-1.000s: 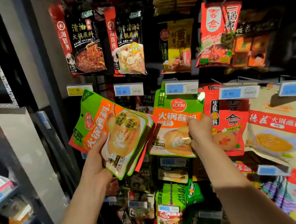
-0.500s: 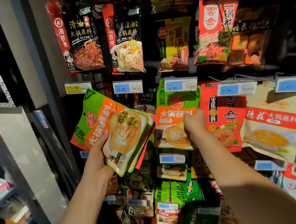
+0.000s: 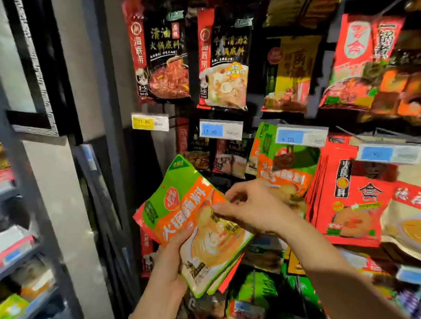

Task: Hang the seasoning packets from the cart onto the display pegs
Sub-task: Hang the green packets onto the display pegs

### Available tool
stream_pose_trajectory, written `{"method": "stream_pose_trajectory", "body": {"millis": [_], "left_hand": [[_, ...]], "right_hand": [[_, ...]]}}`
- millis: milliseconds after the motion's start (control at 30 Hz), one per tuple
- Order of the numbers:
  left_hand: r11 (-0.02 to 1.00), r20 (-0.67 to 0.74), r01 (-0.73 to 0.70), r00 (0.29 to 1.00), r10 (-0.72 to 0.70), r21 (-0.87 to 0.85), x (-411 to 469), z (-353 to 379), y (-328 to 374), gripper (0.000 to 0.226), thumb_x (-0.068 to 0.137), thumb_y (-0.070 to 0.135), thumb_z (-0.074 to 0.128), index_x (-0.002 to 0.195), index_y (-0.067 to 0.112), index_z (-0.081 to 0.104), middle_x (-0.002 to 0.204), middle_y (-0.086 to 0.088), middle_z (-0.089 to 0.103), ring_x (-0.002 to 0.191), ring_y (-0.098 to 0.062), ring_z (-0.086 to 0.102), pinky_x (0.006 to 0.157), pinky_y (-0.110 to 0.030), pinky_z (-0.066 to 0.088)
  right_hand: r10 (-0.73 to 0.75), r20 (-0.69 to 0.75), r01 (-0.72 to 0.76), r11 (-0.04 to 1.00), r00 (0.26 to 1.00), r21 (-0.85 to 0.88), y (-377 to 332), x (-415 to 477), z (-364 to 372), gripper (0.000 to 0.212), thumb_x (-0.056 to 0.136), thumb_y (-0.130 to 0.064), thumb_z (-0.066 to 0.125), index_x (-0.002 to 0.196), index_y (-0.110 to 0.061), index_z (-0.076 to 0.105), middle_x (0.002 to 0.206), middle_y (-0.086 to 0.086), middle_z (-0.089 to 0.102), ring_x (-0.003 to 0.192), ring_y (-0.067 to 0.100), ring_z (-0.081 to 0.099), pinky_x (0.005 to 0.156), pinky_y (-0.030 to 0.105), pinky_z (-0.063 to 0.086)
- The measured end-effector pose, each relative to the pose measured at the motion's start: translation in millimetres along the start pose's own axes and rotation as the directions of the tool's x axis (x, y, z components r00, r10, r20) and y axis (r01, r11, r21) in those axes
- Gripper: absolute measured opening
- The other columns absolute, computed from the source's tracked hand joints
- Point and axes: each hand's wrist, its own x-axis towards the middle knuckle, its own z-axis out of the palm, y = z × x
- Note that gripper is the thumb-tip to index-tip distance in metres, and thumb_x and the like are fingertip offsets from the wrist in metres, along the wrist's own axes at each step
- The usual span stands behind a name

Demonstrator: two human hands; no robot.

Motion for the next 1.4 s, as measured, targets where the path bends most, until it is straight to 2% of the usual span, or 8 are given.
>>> {"method": "stream_pose_trajectory", "body": {"millis": [67, 167, 367, 633, 900, 1100, 1267, 1400], "left_hand": [[0.999, 0.011, 0.022, 1.000, -0.023, 0.024, -5, -4, -4, 0.047, 0.083, 0.022, 0.081, 0.127, 0.010, 0.070, 0.126, -0.020, 0.069, 0.114, -0.041, 0.067, 0.107, -0.058, 0.047], [0.997, -0.002, 0.068, 0.998, -0.068, 0.032, -11, -7, -9, 0.032, 0.088, 0.022, 0.070, 0.117, 0.009, 0.076, 0.122, -0.021, 0.071, 0.115, -0.041, 0.067, 0.109, -0.058, 0.044], [0.989, -0.004, 0.120, 0.993, -0.121, -0.084, -17, -14, -13, 0.052, 0.092, 0.039, 0.070, 0.135, 0.011, 0.065, 0.133, -0.023, 0.065, 0.124, -0.042, 0.061, 0.114, -0.061, 0.038], [0.986, 0.006, 0.071, 0.997, -0.071, -0.150, -16, -7, -13, 0.058, 0.090, 0.056, 0.064, 0.134, 0.018, 0.066, 0.131, -0.015, 0.068, 0.122, -0.035, 0.065, 0.113, -0.058, 0.041], [0.978, -0.003, 0.098, 0.995, -0.100, -0.182, -8, 0, -16, 0.045, 0.094, 0.047, 0.066, 0.127, 0.016, 0.071, 0.128, -0.016, 0.069, 0.120, -0.037, 0.066, 0.111, -0.061, 0.041], [0.994, -0.171, 0.000, 0.985, -0.018, -0.107, 3, -8, -15, 0.060, 0.076, 0.035, 0.085, 0.130, 0.016, 0.067, 0.125, -0.014, 0.071, 0.113, -0.036, 0.069, 0.102, -0.065, 0.048], [0.995, -0.283, -0.091, 0.954, 0.096, 0.031, 2, -11, -10, 0.025, 0.092, 0.026, 0.075, 0.114, 0.016, 0.070, 0.100, -0.007, 0.079, 0.082, -0.025, 0.077, 0.067, -0.041, 0.062], [0.998, -0.295, -0.061, 0.953, 0.062, 0.011, 5, -15, -10, 0.014, 0.095, 0.026, 0.070, 0.104, 0.016, 0.071, 0.091, -0.007, 0.079, 0.069, -0.021, 0.076, 0.049, -0.034, 0.059]], "right_hand": [[0.021, 0.018, -0.020, 1.000, 1.000, -0.017, 4, 4, 16, 0.052, 0.059, -0.068, 0.078, 0.076, -0.020, 0.066, 0.070, -0.009, 0.059, 0.067, 0.012, 0.056, 0.065, 0.035, 0.043], [-0.016, 0.060, 0.012, 0.998, 0.998, 0.060, 11, 0, 33, 0.023, 0.085, -0.034, 0.081, 0.073, -0.026, 0.063, 0.075, -0.011, 0.068, 0.071, 0.008, 0.062, 0.072, 0.035, 0.049], [-0.025, 0.072, -0.002, 0.936, 0.997, 0.351, 16, -18, 31, 0.011, 0.100, -0.009, 0.064, 0.094, -0.017, 0.068, 0.082, -0.009, 0.076, 0.074, 0.005, 0.072, 0.064, 0.019, 0.052], [0.047, 0.012, -0.044, 0.785, 0.999, 0.618, 42, -28, 27, 0.017, 0.103, -0.009, 0.058, 0.113, -0.018, 0.068, 0.113, 0.007, 0.077, 0.105, 0.027, 0.073, 0.098, 0.047, 0.054], [0.045, -0.100, 0.030, 0.767, 0.994, 0.641, 50, -32, 7, 0.024, 0.104, -0.012, 0.058, 0.124, -0.019, 0.067, 0.122, 0.007, 0.074, 0.116, 0.030, 0.069, 0.105, 0.053, 0.050], [0.099, -0.226, 0.076, 0.751, 0.969, 0.656, 73, -45, -14, 0.016, 0.100, -0.002, 0.058, 0.111, -0.011, 0.066, 0.113, 0.012, 0.076, 0.103, 0.029, 0.072, 0.089, 0.043, 0.057], [0.279, -0.312, 0.014, 0.725, 0.908, 0.689, 118, -67, -13, 0.018, 0.098, 0.002, 0.059, 0.097, -0.015, 0.065, 0.081, 0.007, 0.076, 0.068, 0.019, 0.073, 0.061, 0.032, 0.059], [0.399, -0.403, 0.032, 0.676, 0.824, 0.736, 134, -73, -9, 0.015, 0.094, -0.010, 0.070, 0.107, -0.019, 0.067, 0.098, 0.007, 0.078, 0.093, 0.028, 0.074, 0.089, 0.051, 0.060]]}}
